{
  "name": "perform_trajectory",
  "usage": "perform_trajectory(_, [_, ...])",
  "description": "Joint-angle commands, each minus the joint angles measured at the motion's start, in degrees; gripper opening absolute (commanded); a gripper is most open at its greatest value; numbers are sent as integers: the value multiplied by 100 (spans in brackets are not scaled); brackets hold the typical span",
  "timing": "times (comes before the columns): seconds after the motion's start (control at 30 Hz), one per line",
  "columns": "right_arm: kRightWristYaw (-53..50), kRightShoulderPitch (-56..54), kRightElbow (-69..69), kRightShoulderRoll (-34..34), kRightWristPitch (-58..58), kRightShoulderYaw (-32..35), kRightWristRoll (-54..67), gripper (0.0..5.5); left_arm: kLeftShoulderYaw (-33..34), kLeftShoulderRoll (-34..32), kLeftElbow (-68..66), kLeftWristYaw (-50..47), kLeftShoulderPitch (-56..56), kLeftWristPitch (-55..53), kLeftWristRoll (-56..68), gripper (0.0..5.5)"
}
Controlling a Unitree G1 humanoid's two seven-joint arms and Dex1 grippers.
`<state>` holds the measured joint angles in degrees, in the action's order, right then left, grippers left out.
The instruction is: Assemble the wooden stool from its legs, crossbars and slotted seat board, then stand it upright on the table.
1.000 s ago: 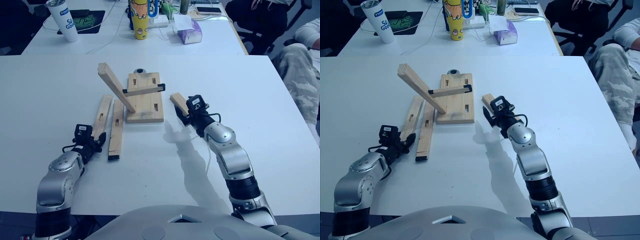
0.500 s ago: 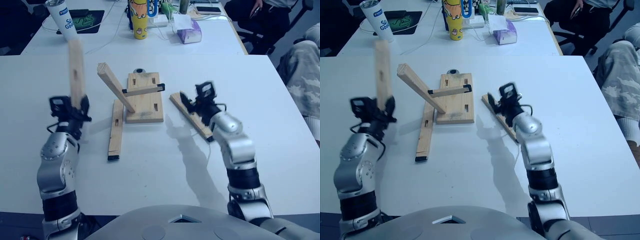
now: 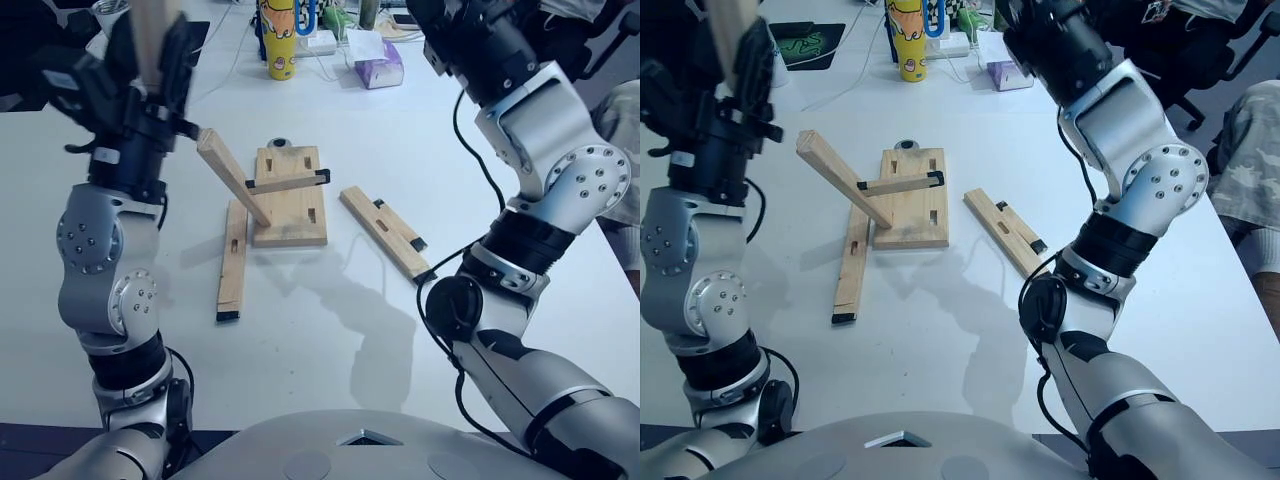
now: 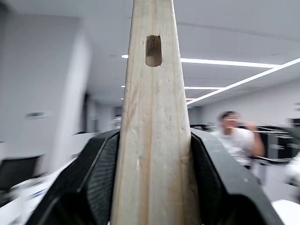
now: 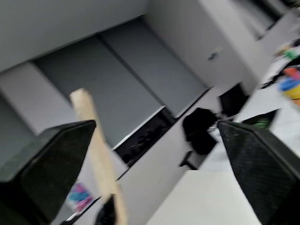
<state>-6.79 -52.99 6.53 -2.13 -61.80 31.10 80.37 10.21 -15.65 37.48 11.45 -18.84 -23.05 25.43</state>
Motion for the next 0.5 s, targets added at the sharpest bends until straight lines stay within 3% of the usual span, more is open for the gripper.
perform_trajectory(0.03, [-405,-71,68,-223,1,-317,805,537,-179,-231,257,41,-206,-396,128,205])
perform_trajectory(0.37, [-554,-49,44,-651,463,-1007,1340,540,-1190,-1063,298,676,91,-625,-629,205])
perform_trajectory(0.5, [-614,41,33,-690,718,-1118,1581,540,-1348,-1075,310,891,293,-509,-666,205])
